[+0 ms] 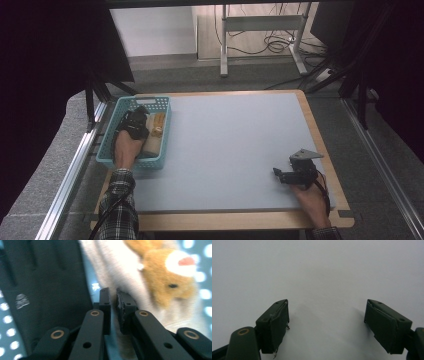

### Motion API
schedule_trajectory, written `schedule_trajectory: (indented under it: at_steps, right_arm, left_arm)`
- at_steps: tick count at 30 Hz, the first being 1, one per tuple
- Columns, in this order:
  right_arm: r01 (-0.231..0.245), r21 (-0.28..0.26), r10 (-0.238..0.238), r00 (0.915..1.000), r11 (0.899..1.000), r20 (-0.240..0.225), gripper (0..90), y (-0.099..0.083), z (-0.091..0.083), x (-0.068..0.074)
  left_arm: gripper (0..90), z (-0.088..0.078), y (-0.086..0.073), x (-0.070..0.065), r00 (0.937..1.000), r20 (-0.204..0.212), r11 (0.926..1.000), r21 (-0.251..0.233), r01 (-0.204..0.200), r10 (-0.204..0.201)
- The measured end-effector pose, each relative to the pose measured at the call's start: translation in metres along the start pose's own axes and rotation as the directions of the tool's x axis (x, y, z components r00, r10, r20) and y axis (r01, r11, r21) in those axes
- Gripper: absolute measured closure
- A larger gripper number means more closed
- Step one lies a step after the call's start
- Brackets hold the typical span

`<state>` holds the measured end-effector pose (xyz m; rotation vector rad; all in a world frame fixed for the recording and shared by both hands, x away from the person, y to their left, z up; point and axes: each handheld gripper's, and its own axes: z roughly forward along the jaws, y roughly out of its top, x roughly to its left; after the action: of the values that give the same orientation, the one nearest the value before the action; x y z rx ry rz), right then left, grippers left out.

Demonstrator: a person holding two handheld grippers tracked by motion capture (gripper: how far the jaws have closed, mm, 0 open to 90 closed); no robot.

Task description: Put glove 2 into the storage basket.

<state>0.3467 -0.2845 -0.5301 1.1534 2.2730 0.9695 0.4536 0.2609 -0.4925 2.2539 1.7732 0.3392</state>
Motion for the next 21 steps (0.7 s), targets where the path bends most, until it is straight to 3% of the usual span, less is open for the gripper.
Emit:
schedule_trajectory:
  at_steps: [2,4,7,8,11,13,14,17,18,21]
  right_arm:
    - [0.000,0.000,0.000,1.0000,1.000,0.000,19.2,0.000,0.000,0.000]
    - [0.000,0.000,0.000,1.0000,1.000,0.000,19.3,0.000,0.000,0.000]
    - [0.002,0.000,-0.002,1.0000,1.000,-0.001,19.3,0.000,0.000,0.000]
    - [0.002,0.001,-0.002,1.0000,1.000,-0.001,19.3,0.000,0.000,0.000]
    - [0.001,0.001,-0.001,1.0000,1.000,-0.001,19.3,0.000,0.000,0.000]
    - [0.001,0.001,-0.001,1.0000,1.000,-0.001,19.3,0.000,0.000,0.000]
    - [0.002,0.001,-0.002,1.0000,1.000,0.000,19.3,0.000,0.000,0.000]
    - [0.002,0.001,-0.002,1.0000,1.000,0.000,19.3,0.000,0.000,0.000]
    - [0.002,0.001,-0.002,1.0000,1.000,0.000,19.3,0.000,0.000,0.000]
    - [0.002,0.001,-0.002,1.0000,1.000,0.000,19.2,0.000,0.000,0.000]
  left_arm:
    - [84.2,0.000,0.001,-0.004,0.9999,0.002,0.9999,0.006,-0.010,0.010]
    - [82.5,-0.002,0.000,-0.001,0.9996,-0.028,1.0000,0.002,-0.001,0.001]
    - [73.8,-0.013,0.000,0.007,0.9945,-0.100,0.9983,-0.052,0.027,-0.032]
    - [72.0,-0.019,-0.001,0.010,0.9933,-0.105,0.9959,-0.081,0.040,-0.049]
    - [68.4,-0.033,-0.001,0.013,0.9948,-0.081,0.9864,-0.157,0.048,-0.061]
    - [64.1,-0.036,0.001,0.008,0.9996,0.012,0.9823,-0.185,0.026,-0.024]
    - [60.9,-0.034,0.002,0.003,0.9985,0.055,0.9818,-0.189,0.017,-0.007]
    - [47.0,-0.026,0.007,-0.009,0.9931,0.116,0.9839,-0.178,0.005,0.016]
    - [43.3,-0.021,0.009,-0.013,0.9926,0.119,0.9860,-0.167,0.000,0.020]
    - [36.6,-0.007,0.014,-0.022,0.9997,0.012,0.9950,-0.098,-0.022,0.023]
